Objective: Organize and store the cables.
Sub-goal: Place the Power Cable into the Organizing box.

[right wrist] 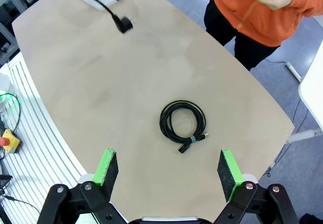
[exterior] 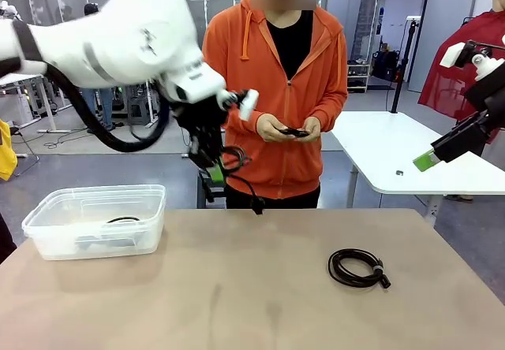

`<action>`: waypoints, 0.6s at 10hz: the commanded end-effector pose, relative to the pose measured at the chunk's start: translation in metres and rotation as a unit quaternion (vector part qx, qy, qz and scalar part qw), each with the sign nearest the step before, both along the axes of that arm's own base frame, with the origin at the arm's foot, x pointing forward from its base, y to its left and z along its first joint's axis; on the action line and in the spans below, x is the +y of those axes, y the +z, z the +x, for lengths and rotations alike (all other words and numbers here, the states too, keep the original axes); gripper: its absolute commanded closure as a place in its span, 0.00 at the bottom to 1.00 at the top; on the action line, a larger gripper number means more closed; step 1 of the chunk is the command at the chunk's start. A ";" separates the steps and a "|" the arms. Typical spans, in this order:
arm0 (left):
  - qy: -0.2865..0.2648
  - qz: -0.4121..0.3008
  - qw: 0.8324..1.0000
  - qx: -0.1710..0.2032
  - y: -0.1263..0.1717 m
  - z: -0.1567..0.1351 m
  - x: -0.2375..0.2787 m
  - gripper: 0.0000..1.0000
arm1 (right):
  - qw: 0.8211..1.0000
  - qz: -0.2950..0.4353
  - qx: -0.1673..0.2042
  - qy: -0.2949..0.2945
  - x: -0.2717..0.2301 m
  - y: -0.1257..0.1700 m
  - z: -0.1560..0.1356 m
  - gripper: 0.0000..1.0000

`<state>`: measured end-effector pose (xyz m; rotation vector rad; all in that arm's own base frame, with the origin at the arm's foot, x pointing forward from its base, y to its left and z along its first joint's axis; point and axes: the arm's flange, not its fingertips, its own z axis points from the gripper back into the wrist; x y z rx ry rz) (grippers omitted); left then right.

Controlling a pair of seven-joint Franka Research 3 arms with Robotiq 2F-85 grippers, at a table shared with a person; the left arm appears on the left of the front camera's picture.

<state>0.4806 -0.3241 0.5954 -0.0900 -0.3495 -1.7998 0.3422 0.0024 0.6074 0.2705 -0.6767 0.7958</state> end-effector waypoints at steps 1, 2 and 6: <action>-0.055 -0.044 0.997 0.010 0.025 0.002 0.058 0.82 | 1.000 0.000 0.000 0.003 -0.001 0.000 0.000 0.00; -0.024 -0.056 0.998 0.000 0.035 0.008 0.086 0.82 | 1.000 0.000 0.000 0.003 -0.001 0.000 0.000 0.00; 0.136 -0.042 0.989 -0.035 0.046 0.019 0.188 0.82 | 1.000 0.000 0.000 0.003 -0.001 0.000 0.000 0.00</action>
